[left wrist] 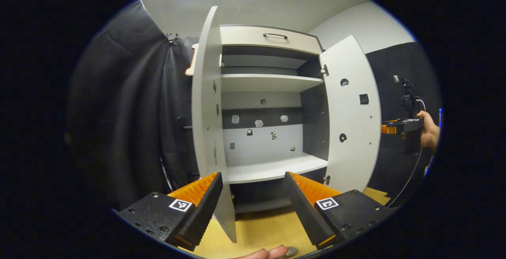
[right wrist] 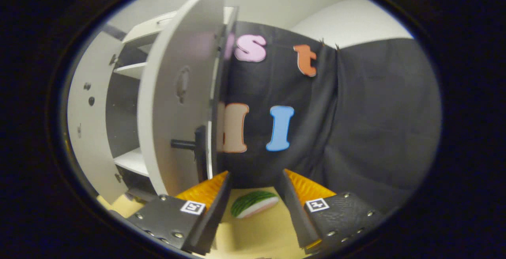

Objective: Grasp the bottle in the cabinet with the left hand and place it on the coaster, then close the right door with the right hand and the left door with the left hand.

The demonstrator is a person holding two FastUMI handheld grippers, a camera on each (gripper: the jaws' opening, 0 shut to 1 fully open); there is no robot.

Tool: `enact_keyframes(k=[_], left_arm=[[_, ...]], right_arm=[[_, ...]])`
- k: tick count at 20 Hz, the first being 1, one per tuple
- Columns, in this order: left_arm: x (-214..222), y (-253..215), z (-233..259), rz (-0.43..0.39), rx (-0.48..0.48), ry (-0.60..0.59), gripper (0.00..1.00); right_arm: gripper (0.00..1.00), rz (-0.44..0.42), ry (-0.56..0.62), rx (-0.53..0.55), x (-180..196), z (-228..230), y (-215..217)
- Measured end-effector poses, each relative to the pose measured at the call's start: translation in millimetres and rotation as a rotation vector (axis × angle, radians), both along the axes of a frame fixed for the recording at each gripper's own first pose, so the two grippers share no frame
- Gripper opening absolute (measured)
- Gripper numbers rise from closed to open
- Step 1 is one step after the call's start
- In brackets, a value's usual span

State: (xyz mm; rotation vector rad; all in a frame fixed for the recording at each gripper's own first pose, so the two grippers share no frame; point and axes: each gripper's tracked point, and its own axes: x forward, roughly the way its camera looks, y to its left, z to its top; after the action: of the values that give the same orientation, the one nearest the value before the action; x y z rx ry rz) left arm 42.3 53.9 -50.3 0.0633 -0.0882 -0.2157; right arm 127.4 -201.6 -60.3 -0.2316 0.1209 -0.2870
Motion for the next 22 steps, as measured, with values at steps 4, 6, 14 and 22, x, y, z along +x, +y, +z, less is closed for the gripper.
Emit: enact_keyframes(k=[4, 6, 14, 22], left_arm=[[-2, 32, 0, 0.043, -0.033, 0.004, 0.98], [-2, 41, -1, 0.055, -0.045, 0.010, 0.98], [-5, 51, 0, 0.051, -0.091, 0.022, 0.97], [-12, 52, 24, 0.040, -0.108, -0.003, 0.93]], right_arm=[[0.77, -0.044, 0.021, -0.024, -1, 1, -2], [0.74, -0.031, 0.020, -0.001, 0, -1, 3], [0.77, -0.021, 0.021, 0.018, -2, -2, 15], [0.77, 0.080, 0.012, 0.139, 5, -11, 57]])
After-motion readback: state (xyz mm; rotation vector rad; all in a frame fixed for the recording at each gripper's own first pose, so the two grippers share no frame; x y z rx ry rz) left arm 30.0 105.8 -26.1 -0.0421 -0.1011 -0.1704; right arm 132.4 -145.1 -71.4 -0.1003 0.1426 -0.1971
